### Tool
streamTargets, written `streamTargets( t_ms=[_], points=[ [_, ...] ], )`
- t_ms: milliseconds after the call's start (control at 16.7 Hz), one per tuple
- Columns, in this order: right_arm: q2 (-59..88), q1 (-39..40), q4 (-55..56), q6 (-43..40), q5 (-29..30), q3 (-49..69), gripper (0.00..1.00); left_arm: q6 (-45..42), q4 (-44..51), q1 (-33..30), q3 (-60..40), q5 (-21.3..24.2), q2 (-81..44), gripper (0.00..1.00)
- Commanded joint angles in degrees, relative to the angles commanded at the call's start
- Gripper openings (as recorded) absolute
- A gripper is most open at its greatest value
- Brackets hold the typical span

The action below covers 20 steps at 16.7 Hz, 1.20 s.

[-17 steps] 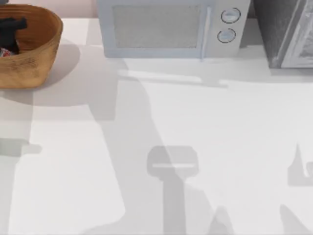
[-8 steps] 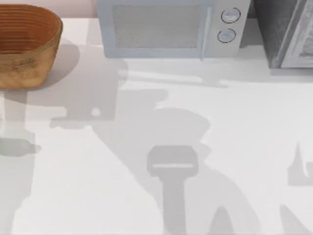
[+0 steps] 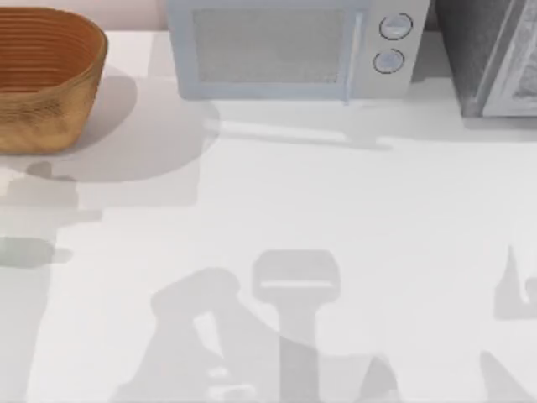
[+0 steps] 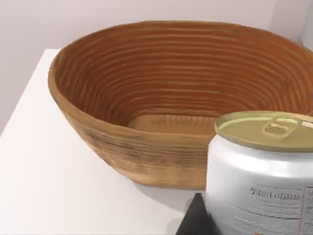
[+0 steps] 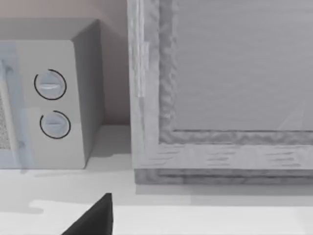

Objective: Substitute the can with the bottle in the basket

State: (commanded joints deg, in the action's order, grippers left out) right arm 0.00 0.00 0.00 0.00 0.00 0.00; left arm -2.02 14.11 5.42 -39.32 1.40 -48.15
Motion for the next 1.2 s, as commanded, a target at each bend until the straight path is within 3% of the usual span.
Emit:
streamTargets(
  t_ms=[300,540,1200],
  points=[
    [0.0,0.0,0.0,0.0,0.0,0.0,1.0,1.58,-9.22,-3.04,23.23,-0.96,28.21,0.0],
    [0.0,0.0,0.0,0.0,0.0,0.0,1.0,1.84,-13.2,-4.81,35.02,-1.28,42.92,0.0],
    [0.0,0.0,0.0,0.0,0.0,0.0,1.0,1.92,-14.2,-5.27,39.09,-1.27,47.38,0.0]
  ],
)
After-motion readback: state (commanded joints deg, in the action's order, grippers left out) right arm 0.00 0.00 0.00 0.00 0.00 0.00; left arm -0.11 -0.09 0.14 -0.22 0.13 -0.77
